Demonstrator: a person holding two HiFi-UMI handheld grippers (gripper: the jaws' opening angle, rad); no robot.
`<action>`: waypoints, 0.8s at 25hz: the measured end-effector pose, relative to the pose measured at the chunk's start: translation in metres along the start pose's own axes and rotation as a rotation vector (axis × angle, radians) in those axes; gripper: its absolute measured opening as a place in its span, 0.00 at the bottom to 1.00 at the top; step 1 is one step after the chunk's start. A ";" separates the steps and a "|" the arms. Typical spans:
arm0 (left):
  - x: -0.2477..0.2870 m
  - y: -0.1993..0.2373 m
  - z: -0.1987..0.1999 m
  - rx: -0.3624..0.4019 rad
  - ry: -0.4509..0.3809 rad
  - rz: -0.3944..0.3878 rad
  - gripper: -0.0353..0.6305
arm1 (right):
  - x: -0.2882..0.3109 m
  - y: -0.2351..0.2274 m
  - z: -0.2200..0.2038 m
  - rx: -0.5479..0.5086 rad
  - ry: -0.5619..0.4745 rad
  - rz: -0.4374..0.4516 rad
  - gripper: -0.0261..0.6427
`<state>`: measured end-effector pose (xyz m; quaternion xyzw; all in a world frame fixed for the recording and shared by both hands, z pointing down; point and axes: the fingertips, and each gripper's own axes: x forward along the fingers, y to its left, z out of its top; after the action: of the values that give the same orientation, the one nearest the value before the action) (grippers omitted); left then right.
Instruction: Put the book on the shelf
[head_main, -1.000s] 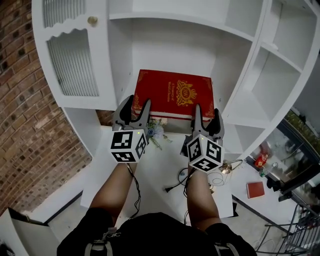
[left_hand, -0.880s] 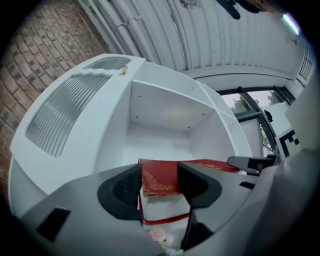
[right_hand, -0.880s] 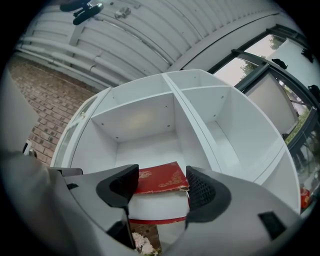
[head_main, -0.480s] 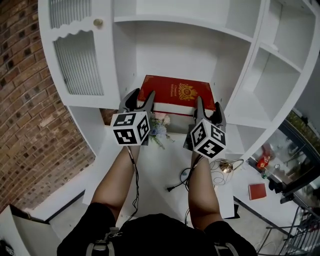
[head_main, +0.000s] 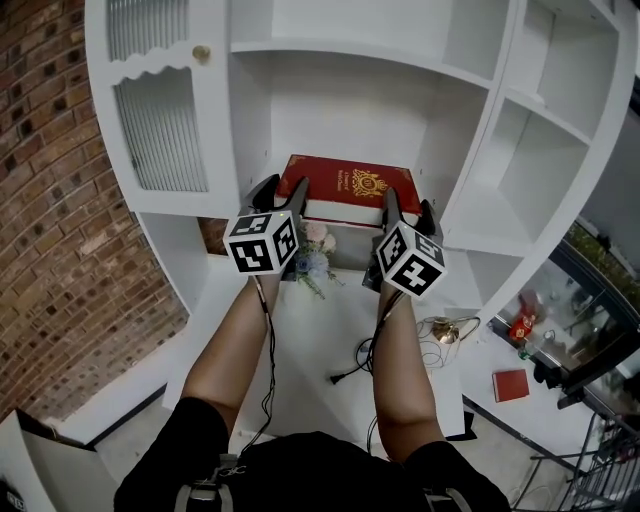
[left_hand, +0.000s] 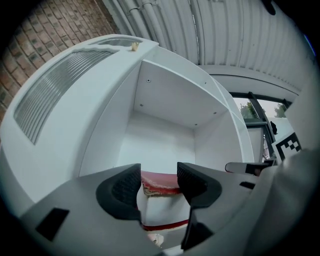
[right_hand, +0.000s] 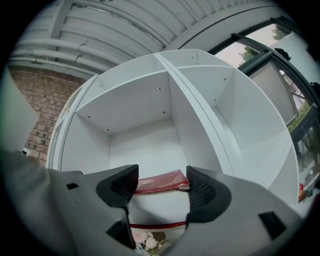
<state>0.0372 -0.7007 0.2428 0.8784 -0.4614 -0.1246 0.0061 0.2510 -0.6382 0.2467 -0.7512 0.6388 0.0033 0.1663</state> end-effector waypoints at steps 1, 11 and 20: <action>-0.001 0.000 0.002 0.015 -0.005 -0.003 0.40 | 0.000 0.000 0.000 -0.004 0.005 0.001 0.51; -0.066 -0.028 0.045 0.188 -0.147 -0.038 0.17 | -0.059 0.026 0.037 -0.226 -0.152 0.034 0.37; -0.116 -0.031 -0.036 0.230 -0.020 -0.043 0.07 | -0.108 0.030 -0.039 -0.246 -0.054 0.082 0.06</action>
<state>0.0070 -0.5924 0.2983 0.8817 -0.4536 -0.0797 -0.1019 0.1938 -0.5485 0.2993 -0.7389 0.6590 0.1086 0.0895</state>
